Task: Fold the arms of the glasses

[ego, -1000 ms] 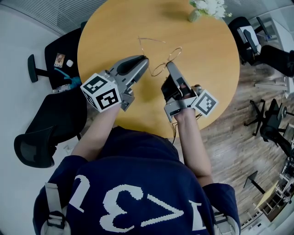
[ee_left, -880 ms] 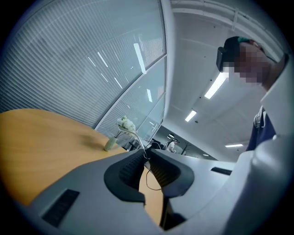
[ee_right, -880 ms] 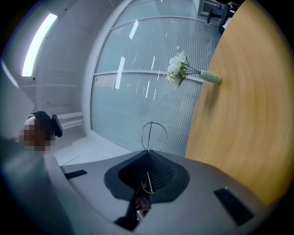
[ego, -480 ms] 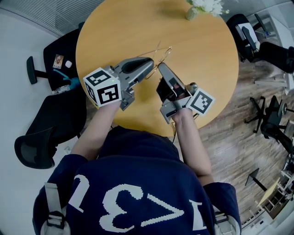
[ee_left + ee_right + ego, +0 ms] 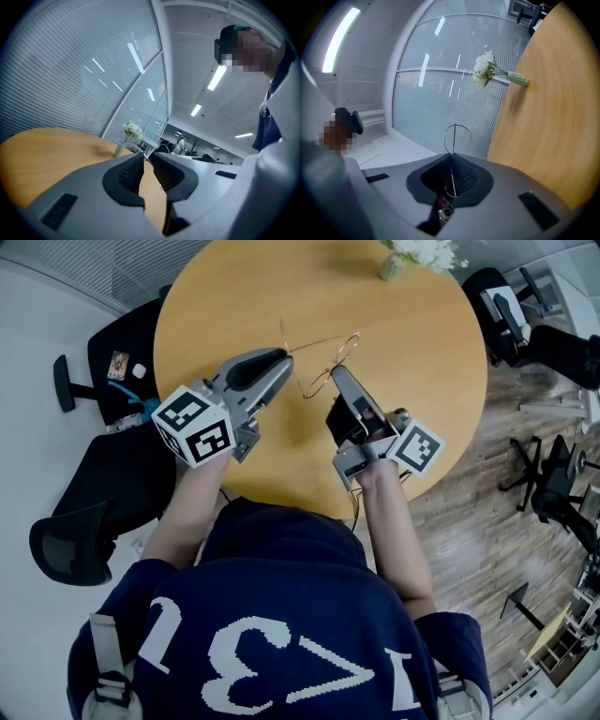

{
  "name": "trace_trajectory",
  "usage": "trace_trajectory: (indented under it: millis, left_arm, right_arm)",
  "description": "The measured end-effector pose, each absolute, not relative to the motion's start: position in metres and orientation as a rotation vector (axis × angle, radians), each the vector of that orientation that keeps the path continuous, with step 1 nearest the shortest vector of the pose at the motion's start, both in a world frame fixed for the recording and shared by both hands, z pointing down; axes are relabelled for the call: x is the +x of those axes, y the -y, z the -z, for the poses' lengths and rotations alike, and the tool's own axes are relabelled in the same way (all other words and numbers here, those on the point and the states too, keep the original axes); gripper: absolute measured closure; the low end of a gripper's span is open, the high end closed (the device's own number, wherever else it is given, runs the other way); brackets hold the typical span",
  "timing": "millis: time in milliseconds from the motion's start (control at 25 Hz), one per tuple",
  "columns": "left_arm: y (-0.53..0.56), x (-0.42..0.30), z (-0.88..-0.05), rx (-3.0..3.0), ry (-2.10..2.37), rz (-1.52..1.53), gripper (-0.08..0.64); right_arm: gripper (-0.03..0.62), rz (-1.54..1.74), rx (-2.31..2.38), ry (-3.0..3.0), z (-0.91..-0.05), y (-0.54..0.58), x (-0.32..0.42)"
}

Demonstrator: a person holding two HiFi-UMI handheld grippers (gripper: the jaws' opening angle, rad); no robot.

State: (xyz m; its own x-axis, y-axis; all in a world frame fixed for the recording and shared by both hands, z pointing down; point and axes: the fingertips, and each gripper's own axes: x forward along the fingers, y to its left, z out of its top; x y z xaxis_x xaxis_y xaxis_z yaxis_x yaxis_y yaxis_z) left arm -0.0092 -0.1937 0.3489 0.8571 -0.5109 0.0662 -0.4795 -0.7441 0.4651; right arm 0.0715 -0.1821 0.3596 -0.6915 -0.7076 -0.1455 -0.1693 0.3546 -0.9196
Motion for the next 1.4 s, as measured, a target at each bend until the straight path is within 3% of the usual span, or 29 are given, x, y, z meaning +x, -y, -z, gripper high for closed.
trace_trajectory:
  millis: [320, 840, 1400]
  left_arm:
    - [0.214, -0.034, -0.348, 2.551, 0.882, 0.088, 0.508]
    - [0.187, 0.021, -0.366, 2.477, 0.513, 0.049, 0.508]
    - [0.211, -0.029, -0.362, 2.556, 0.952, 0.021, 0.509]
  right_arm:
    - [0.565, 1.334, -0.745, -2.072, -0.357, 0.184, 0.078]
    - [0.565, 1.351, -0.691, -2.083, -0.353, 0.183, 0.066]
    - [0.565, 1.238, -0.936, -2.061, -0.362, 0.191, 0.093]
